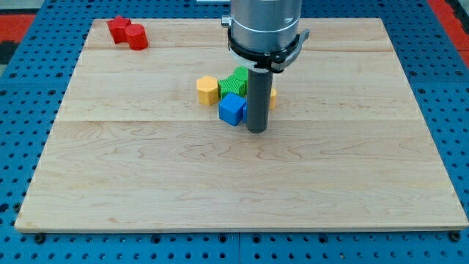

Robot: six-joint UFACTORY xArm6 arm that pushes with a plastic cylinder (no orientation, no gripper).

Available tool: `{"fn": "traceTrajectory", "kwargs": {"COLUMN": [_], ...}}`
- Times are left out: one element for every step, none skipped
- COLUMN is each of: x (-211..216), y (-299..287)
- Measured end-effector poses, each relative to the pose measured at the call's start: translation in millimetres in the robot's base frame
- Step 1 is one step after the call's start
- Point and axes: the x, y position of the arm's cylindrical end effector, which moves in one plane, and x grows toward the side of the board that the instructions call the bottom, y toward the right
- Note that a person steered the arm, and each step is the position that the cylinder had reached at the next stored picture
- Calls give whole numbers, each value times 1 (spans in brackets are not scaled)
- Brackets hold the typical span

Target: Separate the group of blocks

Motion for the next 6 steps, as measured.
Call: {"fn": "traceTrajectory", "kwargs": {"x": [0, -3, -13, -30, -52, -74], "y": [0, -1, -1, -1, -1, -1]}}
